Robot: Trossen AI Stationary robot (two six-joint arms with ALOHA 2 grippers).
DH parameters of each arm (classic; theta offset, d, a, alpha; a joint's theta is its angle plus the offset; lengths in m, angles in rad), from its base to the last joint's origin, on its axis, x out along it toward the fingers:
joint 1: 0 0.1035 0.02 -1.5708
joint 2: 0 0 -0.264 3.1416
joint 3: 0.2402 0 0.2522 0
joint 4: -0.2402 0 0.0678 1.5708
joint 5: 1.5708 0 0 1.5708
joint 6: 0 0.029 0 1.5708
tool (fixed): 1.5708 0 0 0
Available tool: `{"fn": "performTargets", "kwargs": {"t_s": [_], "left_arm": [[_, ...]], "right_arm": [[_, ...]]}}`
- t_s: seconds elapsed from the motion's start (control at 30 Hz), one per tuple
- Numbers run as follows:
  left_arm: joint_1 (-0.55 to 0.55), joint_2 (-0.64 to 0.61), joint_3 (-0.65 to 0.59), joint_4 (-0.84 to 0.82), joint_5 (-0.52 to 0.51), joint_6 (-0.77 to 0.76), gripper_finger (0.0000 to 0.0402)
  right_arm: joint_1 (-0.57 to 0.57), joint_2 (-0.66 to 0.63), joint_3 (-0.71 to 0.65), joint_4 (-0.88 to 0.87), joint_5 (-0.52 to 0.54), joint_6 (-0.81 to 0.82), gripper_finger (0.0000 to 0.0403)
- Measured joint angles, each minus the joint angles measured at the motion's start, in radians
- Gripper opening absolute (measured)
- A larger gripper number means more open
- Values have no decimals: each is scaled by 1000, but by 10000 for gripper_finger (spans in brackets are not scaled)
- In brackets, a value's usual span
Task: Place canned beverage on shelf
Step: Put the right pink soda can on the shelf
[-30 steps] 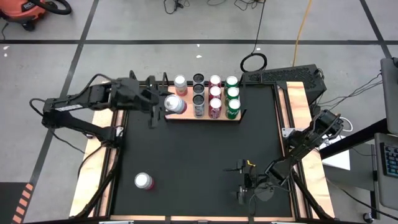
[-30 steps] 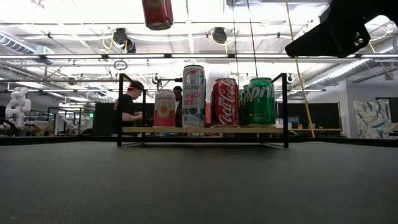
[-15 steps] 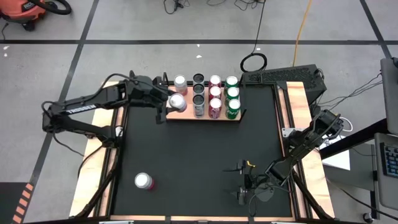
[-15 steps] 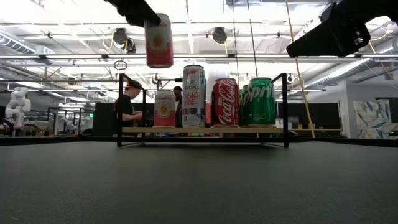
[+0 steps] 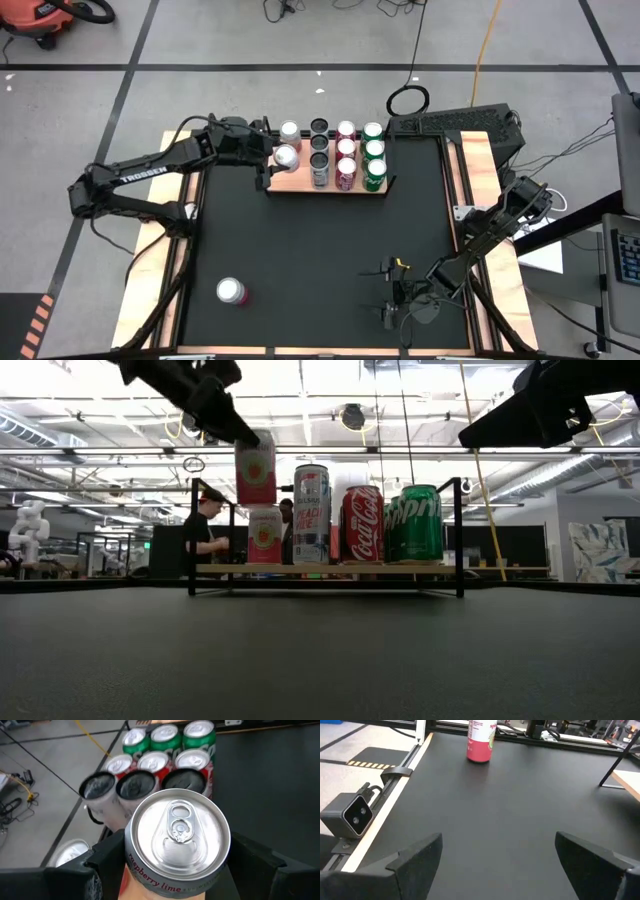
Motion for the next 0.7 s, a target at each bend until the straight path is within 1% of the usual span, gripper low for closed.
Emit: {"fn": "performTargets", "kwargs": {"t_s": [0.13, 0.23, 0.7], "left_arm": [[40, 16, -43, 52, 39, 13, 279], [65, 34, -62, 59, 42, 15, 279], [125, 153, -64, 68, 88, 33, 279]], "right_arm": [[0, 0, 0, -1, 0, -24, 366], [0, 0, 0, -8, 0, -26, 366], [0, 0, -1, -15, 0, -17, 366]]}}
